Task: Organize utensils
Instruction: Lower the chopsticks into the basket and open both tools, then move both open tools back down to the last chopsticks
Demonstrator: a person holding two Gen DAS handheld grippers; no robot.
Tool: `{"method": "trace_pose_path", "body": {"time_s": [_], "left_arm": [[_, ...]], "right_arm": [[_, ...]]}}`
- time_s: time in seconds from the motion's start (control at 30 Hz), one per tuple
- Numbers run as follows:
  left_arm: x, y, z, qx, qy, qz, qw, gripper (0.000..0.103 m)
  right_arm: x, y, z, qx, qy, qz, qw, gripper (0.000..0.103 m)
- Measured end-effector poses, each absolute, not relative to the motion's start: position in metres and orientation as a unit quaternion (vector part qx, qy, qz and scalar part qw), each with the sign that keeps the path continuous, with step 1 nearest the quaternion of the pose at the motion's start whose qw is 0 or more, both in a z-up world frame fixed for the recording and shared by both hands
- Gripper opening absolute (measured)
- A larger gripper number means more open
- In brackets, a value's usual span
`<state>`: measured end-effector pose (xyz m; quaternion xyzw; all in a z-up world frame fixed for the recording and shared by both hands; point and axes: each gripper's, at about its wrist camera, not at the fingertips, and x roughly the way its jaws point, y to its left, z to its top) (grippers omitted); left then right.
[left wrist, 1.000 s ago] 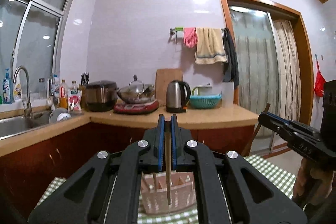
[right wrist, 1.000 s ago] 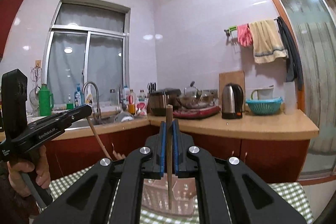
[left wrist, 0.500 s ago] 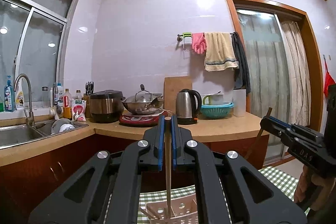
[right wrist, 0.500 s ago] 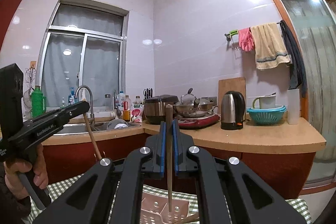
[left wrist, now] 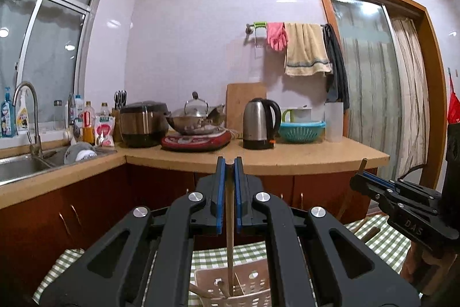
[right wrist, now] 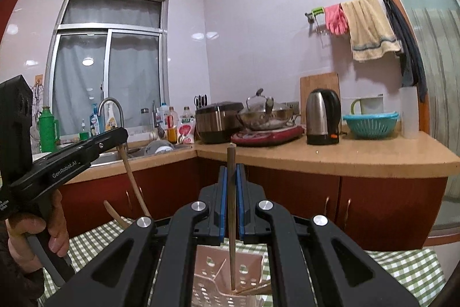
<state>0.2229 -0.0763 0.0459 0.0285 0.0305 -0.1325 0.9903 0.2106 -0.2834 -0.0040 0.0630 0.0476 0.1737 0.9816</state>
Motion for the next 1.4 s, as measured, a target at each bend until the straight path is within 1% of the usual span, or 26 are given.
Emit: {"method": "trace_pose_path", "body": {"time_s": [0.27,0.3,0.33,0.37,0.4,0.43,0.47,0.53,0.57,0.6,0.73,0.87,1.0,1.4], "left_arm": [[0.24,-0.078,0.017,0.04,0.081,-0.13,0.987,0.007],[0.241,-0.077,0.014,0.04,0.085,-0.128,0.987,0.009],[0.243,-0.076,0.011,0.04,0.092,-0.127,0.987,0.012],[0.243,-0.075,0.009,0.038,0.095,-0.127,0.987,0.014],[0.244,-0.074,0.008,0.036,0.099,-0.126,0.986,0.018],[0.244,-0.073,0.007,0.034,0.102,-0.126,0.986,0.024],[0.244,-0.072,0.007,0.033,0.104,-0.125,0.986,0.028],[0.239,-0.07,0.01,0.027,0.101,-0.126,0.986,0.042],[0.237,-0.07,0.01,0.025,0.099,-0.127,0.987,0.046],[0.233,-0.069,0.012,0.023,0.096,-0.127,0.987,0.052],[0.211,-0.065,0.017,0.021,0.09,-0.122,0.988,0.059],[0.189,-0.062,0.012,0.026,0.097,-0.106,0.989,0.059],[0.161,-0.053,-0.004,0.027,0.114,-0.09,0.989,0.06],[0.085,-0.023,-0.071,0.039,0.181,-0.032,0.982,0.06]], "right_arm": [[0.219,-0.278,-0.022,0.062,0.081,0.171,0.98,0.007],[0.22,-0.277,-0.024,0.062,0.085,0.17,0.98,0.007],[0.22,-0.276,-0.025,0.063,0.088,0.169,0.98,0.007],[0.221,-0.276,-0.026,0.064,0.09,0.169,0.979,0.013],[0.22,-0.276,-0.026,0.065,0.09,0.168,0.979,0.019],[0.22,-0.277,-0.026,0.066,0.089,0.167,0.98,0.031],[0.218,-0.277,-0.025,0.067,0.087,0.165,0.98,0.037],[0.214,-0.276,-0.022,0.064,0.082,0.165,0.981,0.037],[0.21,-0.275,-0.019,0.06,0.078,0.162,0.982,0.038],[0.205,-0.275,-0.016,0.057,0.075,0.16,0.983,0.039],[0.179,-0.272,-0.011,0.055,0.068,0.153,0.984,0.042],[0.149,-0.268,-0.014,0.05,0.067,0.144,0.986,0.045],[0.119,-0.263,-0.031,0.058,0.086,0.13,0.986,0.045],[0.057,-0.232,-0.127,0.066,0.186,0.122,0.973,0.045]]}}
